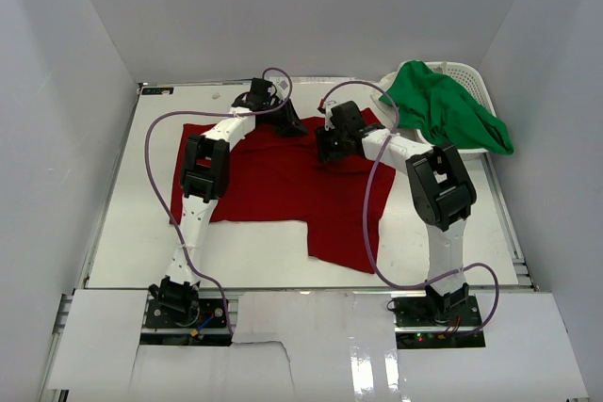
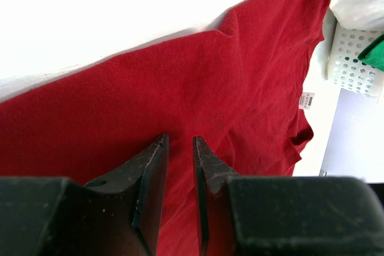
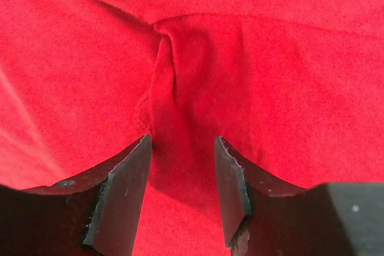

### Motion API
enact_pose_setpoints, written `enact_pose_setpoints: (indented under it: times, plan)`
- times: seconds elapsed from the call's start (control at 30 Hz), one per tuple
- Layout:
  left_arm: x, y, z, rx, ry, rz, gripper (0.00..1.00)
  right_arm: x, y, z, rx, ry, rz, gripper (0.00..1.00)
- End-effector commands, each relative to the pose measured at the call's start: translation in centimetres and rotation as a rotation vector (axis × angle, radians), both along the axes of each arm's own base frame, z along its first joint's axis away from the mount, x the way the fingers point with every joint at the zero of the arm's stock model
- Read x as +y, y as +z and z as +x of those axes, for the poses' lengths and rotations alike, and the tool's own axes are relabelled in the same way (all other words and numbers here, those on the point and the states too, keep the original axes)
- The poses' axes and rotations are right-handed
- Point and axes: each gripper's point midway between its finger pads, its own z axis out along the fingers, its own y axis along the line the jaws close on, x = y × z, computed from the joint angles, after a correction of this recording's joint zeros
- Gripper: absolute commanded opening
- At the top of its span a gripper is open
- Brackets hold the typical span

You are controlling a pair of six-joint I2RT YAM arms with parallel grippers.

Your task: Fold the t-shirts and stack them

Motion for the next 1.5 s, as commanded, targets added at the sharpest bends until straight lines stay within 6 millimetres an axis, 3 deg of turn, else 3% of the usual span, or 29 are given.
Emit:
enact_pose_setpoints:
  times: [0.0, 0.27, 0.43, 0.53, 0.8, 1.0, 1.13, 1.3, 1.47]
  plan:
    - [1.2, -3.1, -3.0, 0.117, -0.003, 0.117, 0.35, 1.4, 2.0, 2.0, -0.064, 0.023, 0.032, 0.52]
    - [1.3, -3.3, -3.1, 0.119, -0.007, 0.129, 0.35, 2.9, 2.7, 3.2, -0.069, 0.029, 0.083, 0.50]
    - [1.2, -3.3, -3.0, 0.117, -0.008, 0.126, 0.35, 3.3, 1.4, 2.7, -0.014, 0.032, 0.089, 0.45]
    - [1.2, -3.2, -2.9, 0.116, -0.007, 0.125, 0.35, 3.4, 0.1, 1.5, 0.029, 0.032, 0.101, 0.39]
    - [1.0, -3.0, -2.3, 0.109, -0.001, 0.121, 0.35, 3.1, -2.0, -2.2, 0.108, 0.039, 0.105, 0.38]
    - [0.9, -3.0, -1.9, 0.109, 0.004, 0.117, 0.35, 3.6, -1.1, -4.8, 0.123, 0.052, 0.117, 0.38]
    - [0.9, -3.1, -1.8, 0.109, 0.005, 0.115, 0.35, 3.4, -0.2, -5.4, 0.108, 0.047, 0.105, 0.50]
    - [0.9, -2.9, -1.8, 0.105, 0.004, 0.117, 0.36, 2.6, 2.1, -3.3, 0.041, 0.022, 0.079, 0.66]
    - [1.1, -2.6, -2.0, 0.102, -0.002, 0.124, 0.36, 0.9, 5.2, 1.4, -0.029, -0.027, 0.072, 0.76]
